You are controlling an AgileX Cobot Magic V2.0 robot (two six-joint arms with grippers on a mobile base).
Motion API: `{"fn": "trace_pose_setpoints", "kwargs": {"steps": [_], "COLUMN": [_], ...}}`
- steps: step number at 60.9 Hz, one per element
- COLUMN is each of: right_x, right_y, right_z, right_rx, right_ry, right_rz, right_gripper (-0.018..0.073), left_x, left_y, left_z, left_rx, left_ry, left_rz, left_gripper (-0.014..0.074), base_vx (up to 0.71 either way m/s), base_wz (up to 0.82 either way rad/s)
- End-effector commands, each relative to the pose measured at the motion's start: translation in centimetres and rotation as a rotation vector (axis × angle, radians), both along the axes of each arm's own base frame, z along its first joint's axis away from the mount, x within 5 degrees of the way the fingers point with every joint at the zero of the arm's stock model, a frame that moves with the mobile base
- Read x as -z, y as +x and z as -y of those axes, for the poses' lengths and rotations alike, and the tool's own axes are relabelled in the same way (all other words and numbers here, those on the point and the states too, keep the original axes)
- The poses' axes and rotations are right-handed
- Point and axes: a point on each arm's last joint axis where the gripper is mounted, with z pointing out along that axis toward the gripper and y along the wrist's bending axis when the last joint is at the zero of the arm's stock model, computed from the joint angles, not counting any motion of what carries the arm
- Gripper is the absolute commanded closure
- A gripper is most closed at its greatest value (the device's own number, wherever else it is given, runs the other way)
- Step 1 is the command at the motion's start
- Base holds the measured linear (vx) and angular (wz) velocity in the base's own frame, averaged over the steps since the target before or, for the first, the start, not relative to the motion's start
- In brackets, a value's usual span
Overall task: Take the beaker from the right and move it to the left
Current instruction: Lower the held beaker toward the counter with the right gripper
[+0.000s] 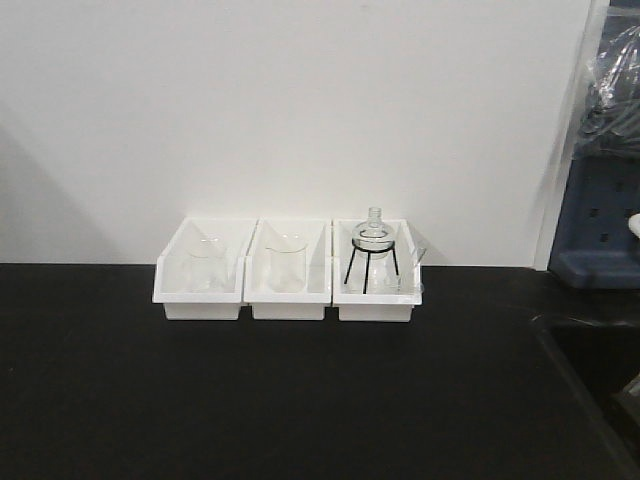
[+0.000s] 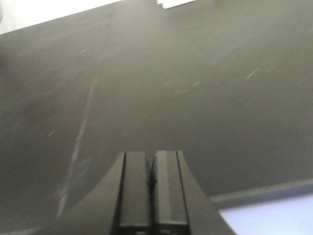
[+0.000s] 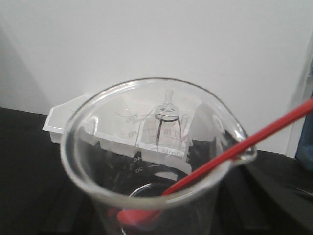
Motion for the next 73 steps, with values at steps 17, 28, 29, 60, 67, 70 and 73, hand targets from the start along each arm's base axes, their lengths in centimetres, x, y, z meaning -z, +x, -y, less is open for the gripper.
{"fn": "trace_pose_setpoints", "kwargs": {"steps": [17, 28, 29, 60, 67, 70, 73], "right_x": [-1.2, -1.2, -1.2, 2.5, 3.7, 4.3, 4.8], "right_y": [-0.1, -0.1, -0.1, 5.9, 9.6, 11.2, 12.8], "right_z": [-0.2, -0.2, -0.2, -1.4, -2.5, -2.9, -3.3], "right_rx": [-0.02, -0.02, -0.02, -0.172, -0.312, -0.374, -0.433], "right_ry": [0.016, 0.016, 0.016, -0.099, -0.103, -0.109, -0.107], "right_rz": [0.042, 0.042, 0.042, -0.148, -0.176, -0.169, -0.158], "right_gripper": [0.0563, 0.0563, 0.0563, 0.0563, 0.0563, 0.0563, 0.0563], "left_x": [-0.1, -0.1, -0.1, -0.1, -0.1, -0.1, -0.1], "left_y": [0.2, 0.2, 0.2, 0.2, 0.2, 0.2, 0.2], "left_z": [0.1, 0.1, 0.1, 0.1, 0.1, 0.1, 0.1], "left_rx": [0.011, 0.011, 0.011, 0.011, 0.011, 0.011, 0.011], "left_ry": [-0.003, -0.003, -0.003, -0.003, -0.003, -0.003, -0.003], "left_rz": [0.064, 0.064, 0.064, 0.064, 0.064, 0.064, 0.064], "left_gripper": [0.0603, 0.0603, 0.0603, 0.0603, 0.0603, 0.0603, 0.0603], "base_vx": [0.04, 0.0, 0.0, 0.0, 0.0, 0.0, 0.0], "base_wz": [-0.15, 0.0, 0.0, 0.0, 0.0, 0.0, 0.0]}}
